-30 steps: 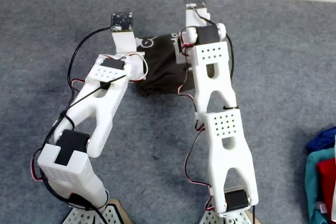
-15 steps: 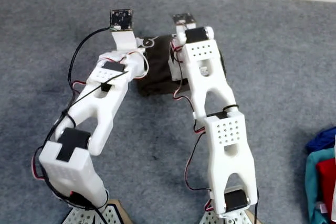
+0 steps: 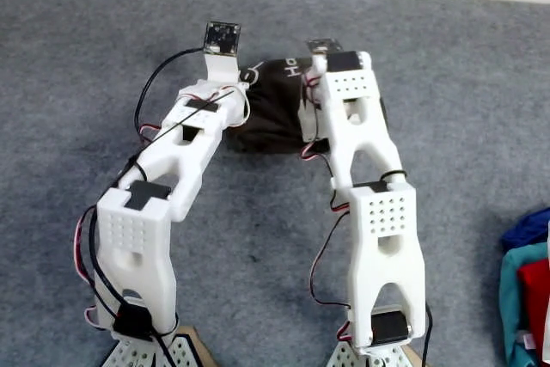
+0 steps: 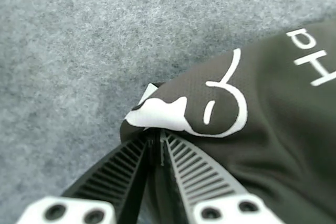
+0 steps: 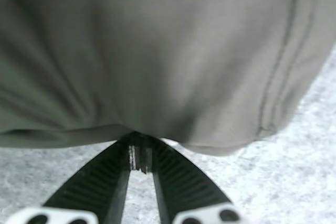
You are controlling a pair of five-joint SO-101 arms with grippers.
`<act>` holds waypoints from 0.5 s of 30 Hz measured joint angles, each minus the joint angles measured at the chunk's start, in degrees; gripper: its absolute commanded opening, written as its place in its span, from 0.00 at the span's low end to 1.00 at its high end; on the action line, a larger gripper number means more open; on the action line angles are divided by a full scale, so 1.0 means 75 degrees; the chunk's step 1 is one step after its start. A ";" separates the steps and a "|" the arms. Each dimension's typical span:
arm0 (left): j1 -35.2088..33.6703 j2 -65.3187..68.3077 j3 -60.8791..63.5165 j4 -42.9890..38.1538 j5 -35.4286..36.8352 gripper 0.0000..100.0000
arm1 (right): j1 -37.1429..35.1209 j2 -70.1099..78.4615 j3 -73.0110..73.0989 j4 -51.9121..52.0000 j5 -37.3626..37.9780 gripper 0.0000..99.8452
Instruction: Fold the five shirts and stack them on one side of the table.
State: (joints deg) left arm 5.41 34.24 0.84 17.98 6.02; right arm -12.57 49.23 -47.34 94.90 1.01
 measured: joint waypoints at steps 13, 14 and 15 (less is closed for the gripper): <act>-0.0176 -0.1934 0.0633 0.1817 0.0293 0.04 | 0.0129 -0.0434 -0.0821 0.0234 0.0000 0.01; -0.0176 -0.2321 0.0879 0.1958 0.0422 0.04 | 0.0129 -0.0445 -0.0973 0.0246 0.0000 0.01; -0.0188 -0.2743 0.1172 0.2040 0.0481 0.04 | 0.0129 -0.0445 -0.1090 0.0246 0.0000 0.01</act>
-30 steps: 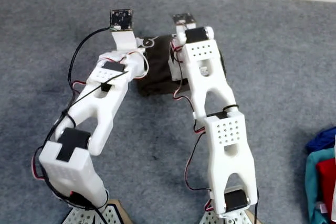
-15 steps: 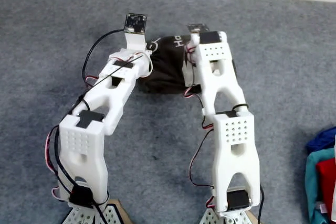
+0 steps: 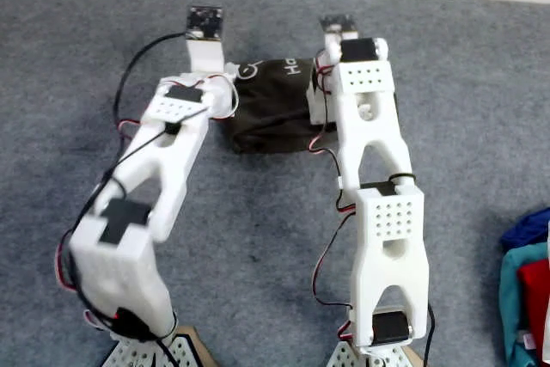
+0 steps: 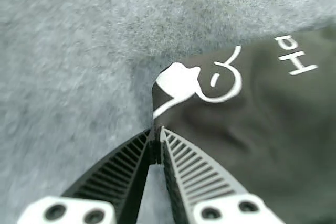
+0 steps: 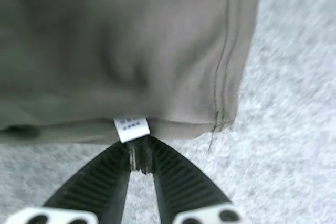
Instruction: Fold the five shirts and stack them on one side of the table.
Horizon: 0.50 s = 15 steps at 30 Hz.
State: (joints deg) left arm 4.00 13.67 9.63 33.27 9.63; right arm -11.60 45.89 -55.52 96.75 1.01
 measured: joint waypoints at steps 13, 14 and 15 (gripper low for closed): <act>-0.0047 -0.1559 0.2438 -0.2684 0.0070 0.04 | 0.0199 0.0012 -0.0633 -0.0352 -0.0211 0.23; -0.0059 -0.1325 0.2309 -0.2626 0.0070 0.04 | 0.0258 0.0012 -0.0633 -0.0527 -0.0211 0.24; -0.0059 -0.1102 0.2133 -0.2508 0.0070 0.04 | 0.0316 0.0012 -0.0633 -0.0680 -0.0211 0.25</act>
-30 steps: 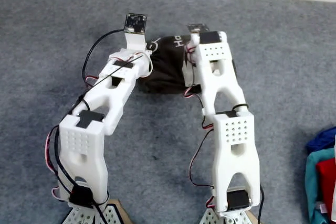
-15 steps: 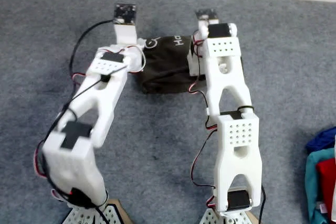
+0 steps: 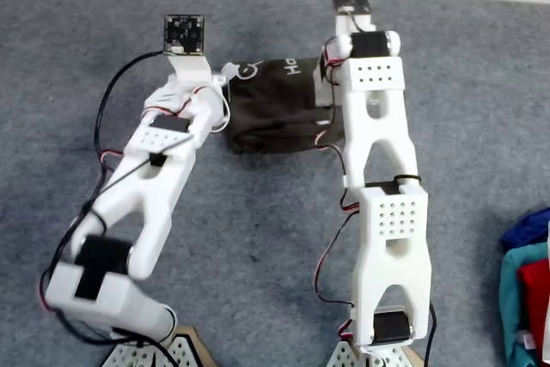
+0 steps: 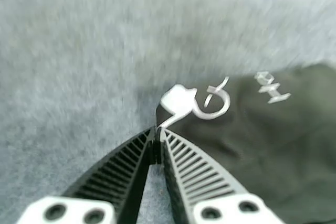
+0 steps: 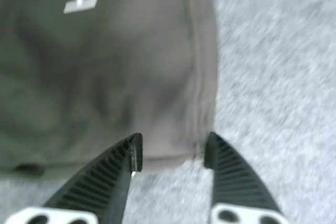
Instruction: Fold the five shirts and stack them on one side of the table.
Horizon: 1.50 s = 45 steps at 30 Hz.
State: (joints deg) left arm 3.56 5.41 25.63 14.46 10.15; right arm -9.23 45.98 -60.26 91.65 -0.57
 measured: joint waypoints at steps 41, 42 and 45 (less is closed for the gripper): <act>-0.0375 0.1219 -0.1618 0.1301 0.0047 0.04 | -0.0832 0.2415 -0.0445 -0.1594 0.0492 0.01; -0.0399 0.1219 -0.1618 0.1301 0.0047 0.04 | -0.0891 0.2415 -0.0445 -0.1594 0.0492 0.00; -0.0410 0.1219 -0.1618 0.1301 0.0047 0.04 | -0.1078 0.2415 -0.0445 -0.1606 0.0492 0.01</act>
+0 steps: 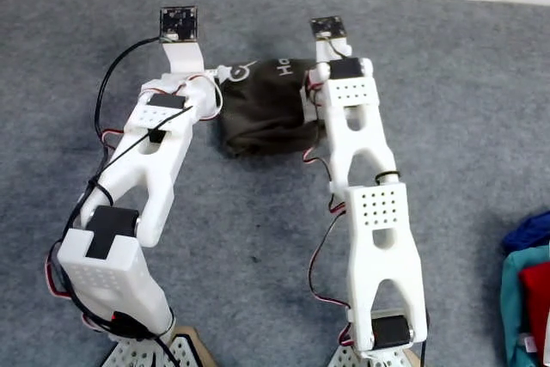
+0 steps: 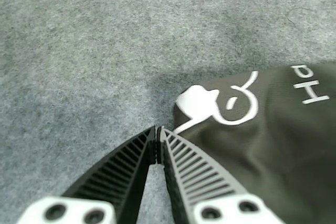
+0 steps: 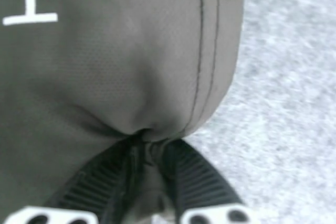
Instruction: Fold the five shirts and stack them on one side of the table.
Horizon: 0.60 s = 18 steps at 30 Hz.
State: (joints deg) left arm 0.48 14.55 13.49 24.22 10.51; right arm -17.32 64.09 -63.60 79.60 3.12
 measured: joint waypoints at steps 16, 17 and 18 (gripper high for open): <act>-0.0129 0.0070 0.0000 0.0000 0.0000 0.04 | 0.0961 0.0328 -0.3599 0.2485 -0.0610 0.01; -0.0129 0.0070 0.0000 0.0000 0.0000 0.04 | 0.1102 0.0328 -0.3810 0.2626 -0.0668 0.01; -0.0129 0.0070 0.0000 0.0000 0.0000 0.04 | 0.1242 0.0328 -0.3927 0.2708 -0.0738 0.01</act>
State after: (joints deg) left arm -0.48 15.08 13.49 24.22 10.51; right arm -8.00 66.55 -93.05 99.91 -2.42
